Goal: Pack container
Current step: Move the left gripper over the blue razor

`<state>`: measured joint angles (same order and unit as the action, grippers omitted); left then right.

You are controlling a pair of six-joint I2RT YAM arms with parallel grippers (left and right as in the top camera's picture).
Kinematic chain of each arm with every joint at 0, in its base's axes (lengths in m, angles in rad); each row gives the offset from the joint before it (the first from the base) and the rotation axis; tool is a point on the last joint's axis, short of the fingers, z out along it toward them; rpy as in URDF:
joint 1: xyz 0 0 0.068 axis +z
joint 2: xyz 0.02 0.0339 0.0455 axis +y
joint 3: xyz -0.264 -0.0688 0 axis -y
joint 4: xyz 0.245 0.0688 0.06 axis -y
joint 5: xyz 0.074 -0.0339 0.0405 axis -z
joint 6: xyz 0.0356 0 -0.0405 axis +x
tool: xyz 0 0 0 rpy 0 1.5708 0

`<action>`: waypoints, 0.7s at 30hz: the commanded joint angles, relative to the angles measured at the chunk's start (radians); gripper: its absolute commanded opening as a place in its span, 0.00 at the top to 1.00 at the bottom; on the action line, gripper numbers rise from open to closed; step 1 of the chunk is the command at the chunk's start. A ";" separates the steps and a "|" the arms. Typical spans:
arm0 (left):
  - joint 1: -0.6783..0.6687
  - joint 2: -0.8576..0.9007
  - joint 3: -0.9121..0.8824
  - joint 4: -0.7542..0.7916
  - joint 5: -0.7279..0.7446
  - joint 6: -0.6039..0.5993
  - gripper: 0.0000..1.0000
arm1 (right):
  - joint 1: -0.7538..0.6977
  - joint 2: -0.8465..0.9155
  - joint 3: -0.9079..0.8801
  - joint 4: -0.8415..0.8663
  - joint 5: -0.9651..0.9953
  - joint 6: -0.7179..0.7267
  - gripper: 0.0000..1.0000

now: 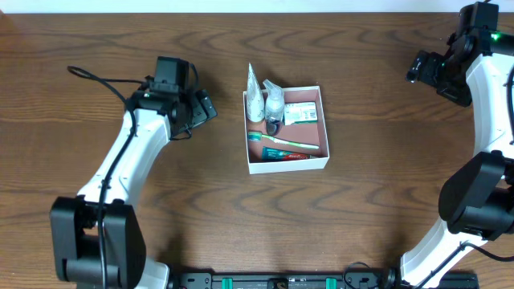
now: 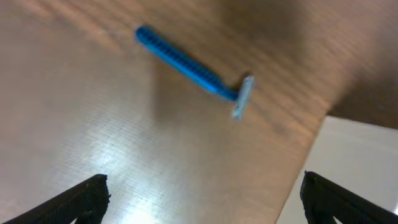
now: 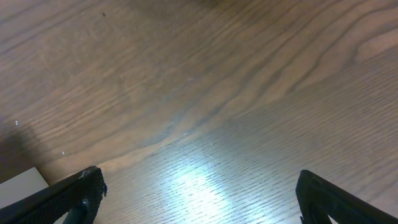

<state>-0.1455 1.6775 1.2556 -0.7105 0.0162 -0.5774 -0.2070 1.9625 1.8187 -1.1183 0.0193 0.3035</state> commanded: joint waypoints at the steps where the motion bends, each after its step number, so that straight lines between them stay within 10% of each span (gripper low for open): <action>1: 0.005 0.048 0.171 -0.110 -0.092 -0.049 0.02 | -0.003 -0.027 0.016 -0.001 0.007 -0.002 0.01; 9: 0.005 0.223 0.539 -0.378 -0.096 -0.060 0.02 | -0.003 -0.027 0.016 0.000 0.007 -0.002 0.01; 21: 0.106 0.387 0.574 -0.417 0.050 -0.232 0.02 | -0.003 -0.027 0.016 -0.001 0.007 -0.002 0.01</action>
<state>-0.0616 2.0163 1.8153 -1.1156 0.0162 -0.7643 -0.2070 1.9625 1.8187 -1.1179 0.0193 0.3035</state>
